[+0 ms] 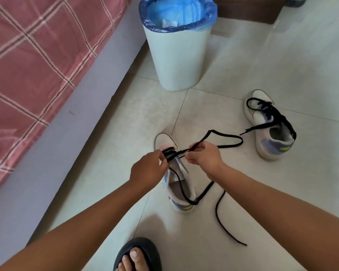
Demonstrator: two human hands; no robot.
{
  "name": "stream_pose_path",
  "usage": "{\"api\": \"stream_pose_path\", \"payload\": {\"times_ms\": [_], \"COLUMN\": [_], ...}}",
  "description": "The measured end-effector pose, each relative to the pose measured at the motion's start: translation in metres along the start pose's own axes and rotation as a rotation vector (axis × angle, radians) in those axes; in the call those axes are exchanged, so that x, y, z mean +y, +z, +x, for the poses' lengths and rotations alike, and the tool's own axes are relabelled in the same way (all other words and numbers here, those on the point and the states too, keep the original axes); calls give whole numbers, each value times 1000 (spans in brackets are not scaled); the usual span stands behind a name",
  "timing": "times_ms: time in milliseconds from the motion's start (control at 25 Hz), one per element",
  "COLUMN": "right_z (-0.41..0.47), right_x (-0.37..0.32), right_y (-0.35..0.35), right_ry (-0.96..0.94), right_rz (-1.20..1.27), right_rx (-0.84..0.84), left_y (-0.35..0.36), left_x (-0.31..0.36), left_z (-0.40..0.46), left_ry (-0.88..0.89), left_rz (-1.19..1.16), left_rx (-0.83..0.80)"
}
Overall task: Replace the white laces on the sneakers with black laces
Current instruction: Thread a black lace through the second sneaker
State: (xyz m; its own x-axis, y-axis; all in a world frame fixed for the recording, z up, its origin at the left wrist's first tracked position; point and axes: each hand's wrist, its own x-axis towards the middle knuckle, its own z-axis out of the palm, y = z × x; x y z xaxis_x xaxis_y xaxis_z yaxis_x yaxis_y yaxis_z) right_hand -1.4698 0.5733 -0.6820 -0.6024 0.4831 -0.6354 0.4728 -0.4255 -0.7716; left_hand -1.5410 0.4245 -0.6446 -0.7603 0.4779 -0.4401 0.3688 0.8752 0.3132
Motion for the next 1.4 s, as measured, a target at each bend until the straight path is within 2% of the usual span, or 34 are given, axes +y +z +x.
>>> {"api": "stream_pose_path", "payload": {"times_ms": [160, 480, 720, 880, 960, 1080, 1120, 1160, 1240, 1320, 1400], "right_z": [7, 12, 19, 13, 4, -13, -16, -20, -23, -23, -22], "right_x": [-5, -20, -14, -3, 3, 15, 23, 27, 28, 25, 22], "right_y": [5, -2, 5, 5, -3, -21, -26, -30, -38, -46, -49], "right_ry": [-47, -57, -74, -70, -1, 18, -14, -52, -129, -158, -173], "right_rz": [-93, -298, -414, -295, -275, -601, -664, -666, -580, -545, -565], "right_rx": [-58, -249, -253, -191, -198, -344, -338, -262, -38, 91, 127], "left_y": [12, 21, 27, 28, 27, 26, 26, 27, 25, 20, 11], "left_x": [-1, 5, 3, 8, 14, 30, 39, 49, 70, 83, 77], "left_z": [17, 26, 25, 27, 29, 38, 42, 45, 49, 43, 32], "left_ry": [80, 149, 155, 133, 158, 250, 300, 352, 447, 506, 551], "left_rz": [-160, -171, -219, -222, -238, -189, -126, -60, 35, 65, 125], "left_rx": [-36, -36, 30, 33, 35, -27, -73, -121, -184, -185, -133]}}
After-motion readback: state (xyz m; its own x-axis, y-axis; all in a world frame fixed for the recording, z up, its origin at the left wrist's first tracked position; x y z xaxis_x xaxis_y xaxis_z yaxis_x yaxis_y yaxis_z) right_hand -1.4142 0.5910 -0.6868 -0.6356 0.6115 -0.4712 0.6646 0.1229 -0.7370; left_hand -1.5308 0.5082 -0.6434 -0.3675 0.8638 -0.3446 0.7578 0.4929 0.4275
